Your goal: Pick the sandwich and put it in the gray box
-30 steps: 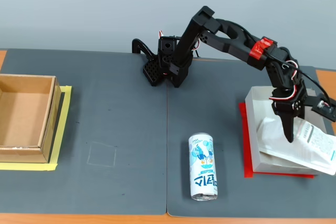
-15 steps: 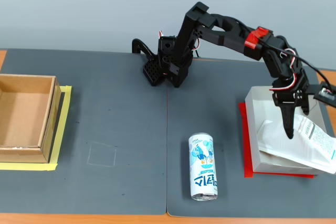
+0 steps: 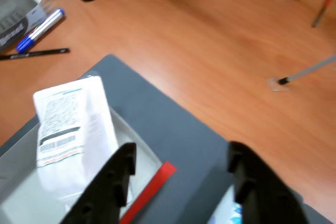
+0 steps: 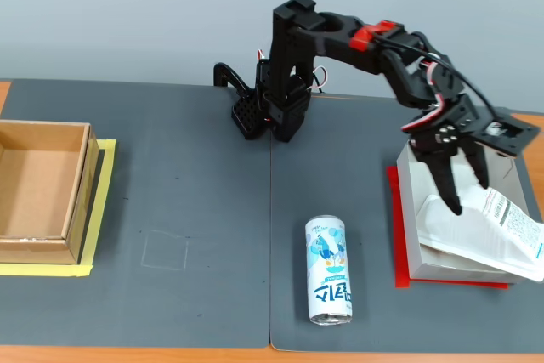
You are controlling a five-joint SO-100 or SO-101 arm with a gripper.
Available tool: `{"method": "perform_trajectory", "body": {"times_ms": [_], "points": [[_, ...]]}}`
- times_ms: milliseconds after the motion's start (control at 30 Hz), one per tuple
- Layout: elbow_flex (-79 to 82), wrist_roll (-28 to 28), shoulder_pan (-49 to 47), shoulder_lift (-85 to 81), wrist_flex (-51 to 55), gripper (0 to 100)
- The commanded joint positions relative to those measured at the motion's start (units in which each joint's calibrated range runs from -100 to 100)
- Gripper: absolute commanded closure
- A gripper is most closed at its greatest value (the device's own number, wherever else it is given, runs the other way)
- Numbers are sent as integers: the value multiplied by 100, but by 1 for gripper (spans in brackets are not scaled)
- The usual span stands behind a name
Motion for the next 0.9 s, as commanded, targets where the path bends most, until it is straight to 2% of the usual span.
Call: {"method": "perform_trajectory", "body": {"times_ms": [0,167,633,867], "points": [[118,-11,608,-629,22,90],[1339,-16,1302,-1494,22,99],[6757,5,2831,-5250,-47,98],[8847,31,3398,-7310,387,98]]}}
